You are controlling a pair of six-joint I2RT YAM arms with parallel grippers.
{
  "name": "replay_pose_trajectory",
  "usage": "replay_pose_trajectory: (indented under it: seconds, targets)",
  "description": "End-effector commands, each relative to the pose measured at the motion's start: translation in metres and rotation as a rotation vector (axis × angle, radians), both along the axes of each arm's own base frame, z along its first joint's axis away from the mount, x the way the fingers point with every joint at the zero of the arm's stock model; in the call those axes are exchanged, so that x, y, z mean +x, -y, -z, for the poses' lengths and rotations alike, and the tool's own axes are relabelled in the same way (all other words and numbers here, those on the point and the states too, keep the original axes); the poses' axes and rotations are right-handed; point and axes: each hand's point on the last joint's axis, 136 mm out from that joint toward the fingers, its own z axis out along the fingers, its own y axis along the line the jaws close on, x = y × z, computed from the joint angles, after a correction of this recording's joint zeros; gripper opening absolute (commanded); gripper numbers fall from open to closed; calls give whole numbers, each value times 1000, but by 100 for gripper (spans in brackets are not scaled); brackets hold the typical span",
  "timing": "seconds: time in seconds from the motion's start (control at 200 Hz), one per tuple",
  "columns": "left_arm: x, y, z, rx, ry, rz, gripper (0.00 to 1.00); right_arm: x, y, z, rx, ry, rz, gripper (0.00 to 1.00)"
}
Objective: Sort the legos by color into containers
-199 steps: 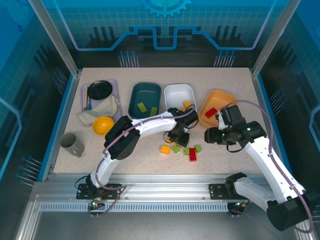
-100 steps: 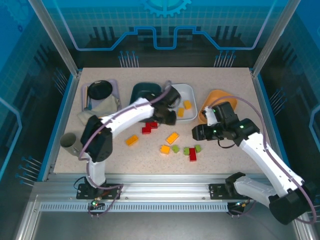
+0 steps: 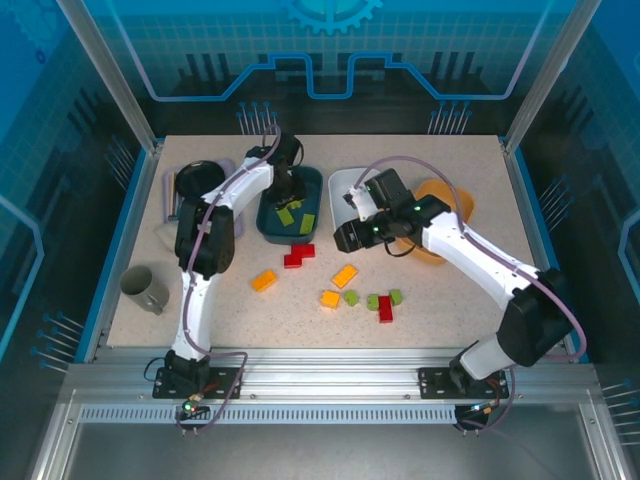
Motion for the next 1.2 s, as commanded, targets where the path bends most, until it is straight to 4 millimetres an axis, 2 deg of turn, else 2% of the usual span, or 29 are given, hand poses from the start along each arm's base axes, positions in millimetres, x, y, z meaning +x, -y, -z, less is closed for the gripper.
replay_pose_trajectory:
  seconds: [0.0, 0.115, 0.22, 0.33, 0.445, 0.55, 0.655, 0.785, 0.905, 0.995, 1.195]
  targets:
    - [5, 3, -1, -22, -33, 1, 37, 4, -10, 2, -48, 4, -30, 61]
    - [3, 2, 5, -19, -48, 1, 45, 4, -17, 15, -90, -13, -51, 62]
    - [2, 1, -2, -21, -38, 4, 57, 2, -16, 28, -162, -31, -45, 63]
    - [-1, -1, -25, -28, 0, -6, 65, -2, -9, 44, -260, -68, -32, 70]
    - [-11, 0, -58, -45, 63, -19, 70, -14, 3, 74, -370, -191, -4, 76]
    - [-33, 6, -82, -29, 105, 24, 72, -22, 4, 95, -389, -295, 63, 82]
    - [-67, 9, -103, 7, 162, 67, 74, -22, 3, 102, -375, -370, 149, 82]
    - [-116, 7, -104, -21, 175, 61, 75, -22, 1, 104, -365, -453, 279, 78]
    - [-149, 12, -102, -49, 163, 66, 75, -29, 3, 112, -375, -551, 414, 74]
    - [-161, 16, -106, -54, 163, 92, 75, -31, 4, 117, -361, -575, 505, 74]
    - [-170, 17, -123, -66, 202, 124, 75, -32, 2, 130, -313, -603, 645, 73]
